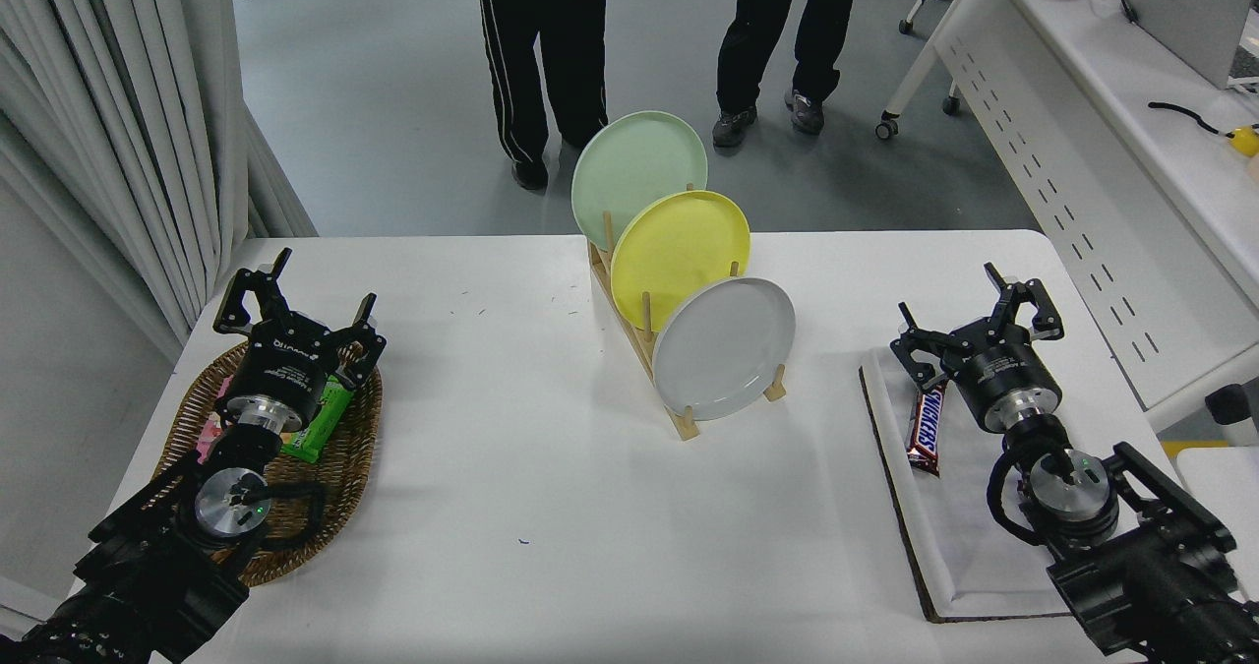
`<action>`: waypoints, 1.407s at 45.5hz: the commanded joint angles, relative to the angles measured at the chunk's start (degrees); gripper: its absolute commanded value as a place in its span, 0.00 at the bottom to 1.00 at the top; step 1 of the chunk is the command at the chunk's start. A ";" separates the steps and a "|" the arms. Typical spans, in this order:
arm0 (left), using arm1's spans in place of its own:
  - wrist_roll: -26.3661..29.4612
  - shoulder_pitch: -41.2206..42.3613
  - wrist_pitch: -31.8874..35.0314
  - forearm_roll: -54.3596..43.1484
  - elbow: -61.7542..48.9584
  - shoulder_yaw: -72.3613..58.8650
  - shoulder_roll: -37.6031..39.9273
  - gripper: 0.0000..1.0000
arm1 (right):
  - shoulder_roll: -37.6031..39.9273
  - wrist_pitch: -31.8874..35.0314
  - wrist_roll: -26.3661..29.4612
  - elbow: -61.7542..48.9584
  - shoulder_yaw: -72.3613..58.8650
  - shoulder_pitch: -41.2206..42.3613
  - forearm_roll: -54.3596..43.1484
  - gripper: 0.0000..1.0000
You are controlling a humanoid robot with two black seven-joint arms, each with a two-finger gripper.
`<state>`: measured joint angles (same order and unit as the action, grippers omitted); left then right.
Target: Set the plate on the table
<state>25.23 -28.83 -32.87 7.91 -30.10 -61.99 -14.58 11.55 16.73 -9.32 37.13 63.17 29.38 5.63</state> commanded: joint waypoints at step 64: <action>-0.01 0.00 0.00 0.00 0.04 0.03 -0.01 1.00 | 28.43 -0.91 0.53 13.66 -57.27 28.63 0.09 1.00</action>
<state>25.22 -28.83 -32.87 7.91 -30.11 -61.99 -14.59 32.64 15.49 -8.79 43.93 17.42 50.41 5.78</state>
